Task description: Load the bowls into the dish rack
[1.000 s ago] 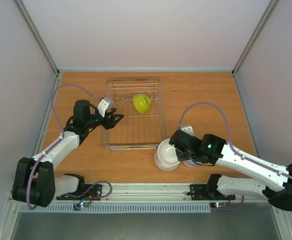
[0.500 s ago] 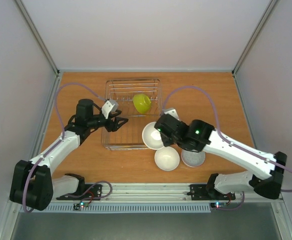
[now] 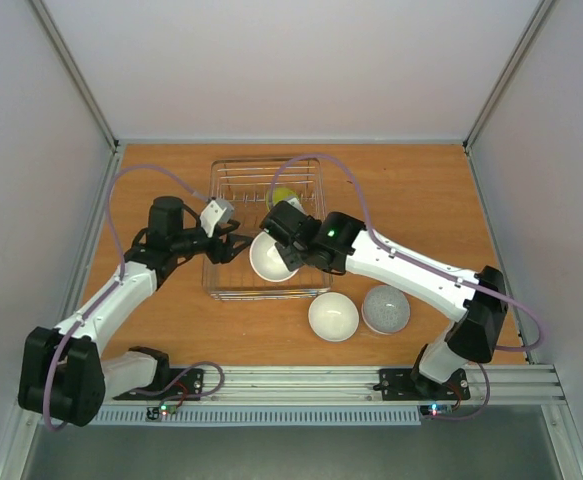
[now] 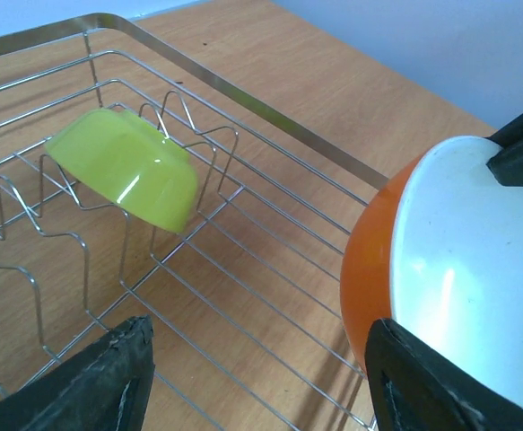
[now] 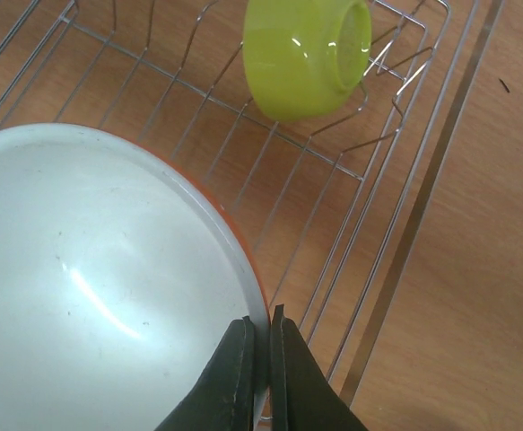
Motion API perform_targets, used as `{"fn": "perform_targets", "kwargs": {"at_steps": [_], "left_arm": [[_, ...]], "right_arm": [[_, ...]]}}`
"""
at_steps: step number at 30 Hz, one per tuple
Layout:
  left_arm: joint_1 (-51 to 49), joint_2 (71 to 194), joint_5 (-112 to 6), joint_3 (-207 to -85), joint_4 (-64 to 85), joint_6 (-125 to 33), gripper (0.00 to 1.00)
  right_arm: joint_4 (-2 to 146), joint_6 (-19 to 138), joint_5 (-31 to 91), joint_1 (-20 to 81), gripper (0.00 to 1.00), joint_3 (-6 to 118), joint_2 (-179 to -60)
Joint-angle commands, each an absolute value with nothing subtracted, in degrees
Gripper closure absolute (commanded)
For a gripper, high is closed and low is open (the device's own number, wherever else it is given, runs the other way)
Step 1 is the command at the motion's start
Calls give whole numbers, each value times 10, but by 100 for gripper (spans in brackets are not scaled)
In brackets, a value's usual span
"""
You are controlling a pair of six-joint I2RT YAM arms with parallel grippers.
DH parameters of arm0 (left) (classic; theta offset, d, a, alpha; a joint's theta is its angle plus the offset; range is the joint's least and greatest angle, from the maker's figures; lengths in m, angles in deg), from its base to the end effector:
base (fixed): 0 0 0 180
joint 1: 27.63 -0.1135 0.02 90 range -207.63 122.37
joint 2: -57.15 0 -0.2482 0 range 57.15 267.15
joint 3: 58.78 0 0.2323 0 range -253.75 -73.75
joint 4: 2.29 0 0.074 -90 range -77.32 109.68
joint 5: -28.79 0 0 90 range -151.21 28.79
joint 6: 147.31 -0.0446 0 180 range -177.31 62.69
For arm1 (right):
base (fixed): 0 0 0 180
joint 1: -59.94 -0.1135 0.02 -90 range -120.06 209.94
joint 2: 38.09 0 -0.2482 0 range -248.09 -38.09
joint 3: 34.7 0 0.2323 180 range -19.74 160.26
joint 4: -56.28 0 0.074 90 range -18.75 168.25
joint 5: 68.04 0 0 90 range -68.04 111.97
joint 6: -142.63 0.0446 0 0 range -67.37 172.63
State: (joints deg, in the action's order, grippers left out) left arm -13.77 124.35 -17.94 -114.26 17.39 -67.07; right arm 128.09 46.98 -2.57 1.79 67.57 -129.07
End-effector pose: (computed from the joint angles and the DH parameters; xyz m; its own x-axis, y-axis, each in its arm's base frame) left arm 0.2278 -0.0877 0.2396 -0.3727 0.2191 -0.9017 0.8175 0.5374 -0.2073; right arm 0.1785 0.2522 0.3074 -0.3917 -0.8002 -0.4541 -0.7069 0.5776 -0.4081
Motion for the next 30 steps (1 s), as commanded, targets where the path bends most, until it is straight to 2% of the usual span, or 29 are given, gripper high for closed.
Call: {"fn": "perform_targets", "kwargs": {"at_steps": [1,16,22,26,28,29,30], "left_arm": [[-130,1227,-152,-1153,178,-684,34],[-130,1238,-153,-1156,181,-687,35],[-129,1266,-151,-1167,192,-688,46],[-126,1281,-161,-1171,197,-688,47],[-124,1286,-168,-1174,200,-690,54],[-123,1289,-170,-1176,202,-691,62],[-122,1291,-172,-1178,204,-691,75]], "right_arm": [[1241,451,-26,19,99,715,-1309],[1233,438,-30,26,99,731,-1335],[1225,434,-23,26,99,742,-1329],[1220,431,-19,26,99,740,-1319],[1217,430,-17,26,99,737,-1315],[1215,429,-17,26,99,735,-1313],[1214,429,-17,26,99,733,-1313]]}}
